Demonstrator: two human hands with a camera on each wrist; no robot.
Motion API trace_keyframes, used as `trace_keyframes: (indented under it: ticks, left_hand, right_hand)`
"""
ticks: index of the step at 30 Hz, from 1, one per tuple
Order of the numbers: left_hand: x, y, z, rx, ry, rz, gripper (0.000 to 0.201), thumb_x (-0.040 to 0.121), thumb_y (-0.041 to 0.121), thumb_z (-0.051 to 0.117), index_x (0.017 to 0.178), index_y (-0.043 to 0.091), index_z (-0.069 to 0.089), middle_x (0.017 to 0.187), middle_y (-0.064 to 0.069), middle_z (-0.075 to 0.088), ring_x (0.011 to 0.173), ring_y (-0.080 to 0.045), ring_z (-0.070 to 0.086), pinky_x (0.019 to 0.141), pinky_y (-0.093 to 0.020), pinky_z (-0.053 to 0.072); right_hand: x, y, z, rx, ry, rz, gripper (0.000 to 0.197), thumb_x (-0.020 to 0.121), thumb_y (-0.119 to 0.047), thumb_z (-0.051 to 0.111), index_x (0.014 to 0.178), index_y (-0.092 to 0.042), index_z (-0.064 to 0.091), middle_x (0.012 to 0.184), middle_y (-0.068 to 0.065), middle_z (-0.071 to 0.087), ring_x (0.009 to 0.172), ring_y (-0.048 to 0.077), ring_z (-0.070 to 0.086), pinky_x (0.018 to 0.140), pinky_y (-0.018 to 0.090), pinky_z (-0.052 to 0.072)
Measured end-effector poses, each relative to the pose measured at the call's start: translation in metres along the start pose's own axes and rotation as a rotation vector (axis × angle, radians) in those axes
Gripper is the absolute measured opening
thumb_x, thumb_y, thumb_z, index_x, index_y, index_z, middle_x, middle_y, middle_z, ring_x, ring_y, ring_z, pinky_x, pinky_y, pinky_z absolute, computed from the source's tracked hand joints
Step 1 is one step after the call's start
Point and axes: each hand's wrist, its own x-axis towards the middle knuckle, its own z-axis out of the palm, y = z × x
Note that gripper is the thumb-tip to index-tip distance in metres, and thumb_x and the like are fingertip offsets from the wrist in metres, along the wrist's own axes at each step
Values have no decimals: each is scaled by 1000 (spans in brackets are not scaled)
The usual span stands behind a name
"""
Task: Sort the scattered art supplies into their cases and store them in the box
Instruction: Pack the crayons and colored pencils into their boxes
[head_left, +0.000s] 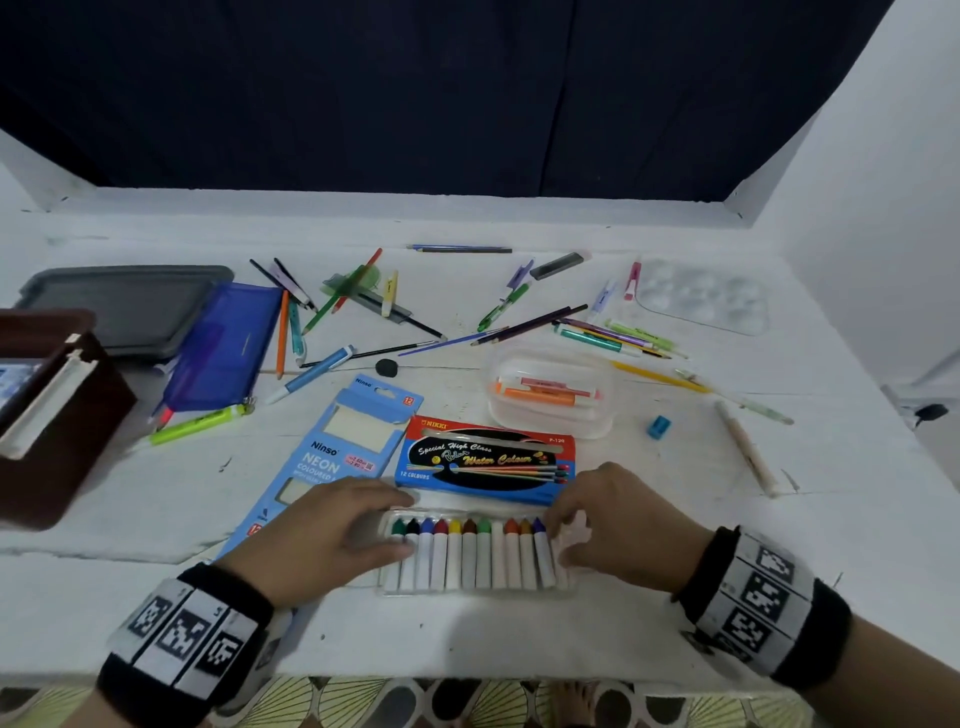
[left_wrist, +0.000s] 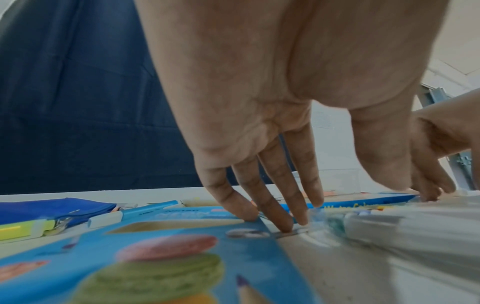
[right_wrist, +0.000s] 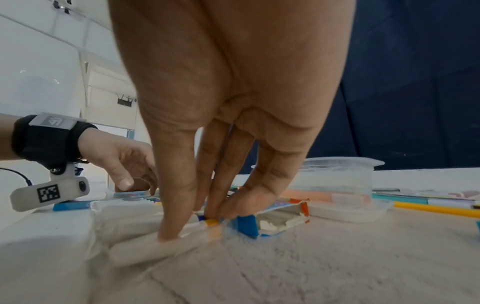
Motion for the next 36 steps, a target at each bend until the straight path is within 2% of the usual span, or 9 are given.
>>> trace_keyframes:
  ticks: [6,12,15,19,24,27,29,32,36]
  left_hand:
    - [-5,5,-1,23,-39,-9,62,81,72,58,137,45,51,138,30,47,130,11,36,112,-22,33]
    - [-7,6,2,51,-43,-13,61,86,72,50,140,43,49,142,26,47,131,7,36,114,-30,34]
    - [-7,8,1,115,-88,-60,76,75,79,50,142,44,45,146,26,41,134,2,31,115,-28,27]
    - [-7,15,-3,215,-113,-50,101,57,89,27,145,42,43,146,24,41,134,1,30,107,-22,20]
    - [-7,15,-3,227,-118,-57,91,66,86,31,144,42,44,146,24,42,137,1,29,111,-25,17]
    - [-11,11,-5,163,-46,-30,75,81,82,31,140,40,49,140,24,47,133,3,34,107,-22,22]
    - [-14,6,-7,88,22,1,88,77,89,15,136,37,55,132,26,52,125,7,40,101,-15,27]
    - [-19,4,-13,19,61,29,83,78,87,21,131,35,60,124,26,54,116,13,41,100,-10,36]
    - [-26,-4,-22,-59,105,13,90,71,96,17,128,39,58,119,35,50,115,25,37,93,5,28]
  right_hand:
    - [2,-7,-2,71,35,-39,27,78,-21,77,104,-25,74,96,-12,66,86,4,59,78,17,48]
    - [2,-12,3,63,34,-23,27,79,-41,78,101,-28,71,93,-15,60,84,4,56,78,21,50]
    - [4,-13,8,80,18,-1,27,78,-39,80,100,-28,69,91,-17,58,83,2,56,77,16,49]
    - [8,-14,8,84,8,7,31,73,-32,84,100,-26,69,87,-18,56,79,1,57,73,15,48]
    - [7,-14,9,100,23,-2,29,75,-30,82,100,-24,70,88,-19,56,81,1,57,76,17,50]
    - [6,-20,8,77,64,-49,18,82,-33,74,97,-24,69,91,-15,59,83,4,55,78,21,49]
    - [8,-25,8,61,92,-75,13,87,-35,69,97,-28,67,91,-15,58,84,4,54,78,19,47]
    - [13,-28,11,-8,64,-83,20,89,-40,66,106,-30,68,98,-15,59,89,3,53,81,18,46]
    - [16,-30,16,-85,35,-104,23,92,-39,61,111,-29,67,105,-13,58,94,4,51,84,22,47]
